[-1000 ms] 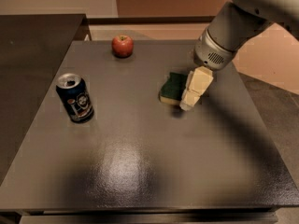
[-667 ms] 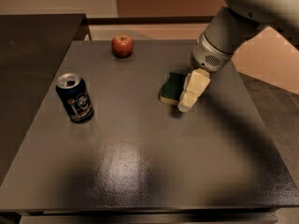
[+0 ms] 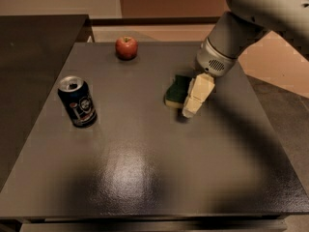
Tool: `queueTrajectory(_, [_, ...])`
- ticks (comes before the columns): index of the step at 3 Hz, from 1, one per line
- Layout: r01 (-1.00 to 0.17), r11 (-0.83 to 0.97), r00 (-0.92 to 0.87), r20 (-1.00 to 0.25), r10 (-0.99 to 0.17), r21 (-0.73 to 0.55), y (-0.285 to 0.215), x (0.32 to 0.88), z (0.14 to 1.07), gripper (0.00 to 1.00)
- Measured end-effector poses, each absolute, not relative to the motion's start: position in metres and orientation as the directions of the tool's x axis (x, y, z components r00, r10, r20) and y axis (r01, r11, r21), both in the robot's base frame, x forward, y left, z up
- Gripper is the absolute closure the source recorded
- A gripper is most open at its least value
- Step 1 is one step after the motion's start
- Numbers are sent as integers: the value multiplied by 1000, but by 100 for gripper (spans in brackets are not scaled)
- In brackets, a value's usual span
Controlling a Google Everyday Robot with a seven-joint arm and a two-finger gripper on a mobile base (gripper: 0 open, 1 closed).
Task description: Move sponge near pepsi can
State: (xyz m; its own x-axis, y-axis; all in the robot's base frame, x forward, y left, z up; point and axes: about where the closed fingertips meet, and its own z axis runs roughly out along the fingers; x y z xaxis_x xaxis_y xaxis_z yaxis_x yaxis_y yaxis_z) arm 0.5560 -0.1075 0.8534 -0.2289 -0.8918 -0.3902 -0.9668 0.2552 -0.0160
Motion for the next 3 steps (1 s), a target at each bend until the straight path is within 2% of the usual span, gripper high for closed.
queueTrajectory(1, [-967, 254, -231, -386, -893, -10, -106, 557, 849, 0])
queueTrajectory(2, [-968, 252, -231, -376, -897, -5, -104, 560, 842, 18])
queueTrajectory(3, [-969, 248, -229, -369, -901, -3, -102, 563, 834, 42])
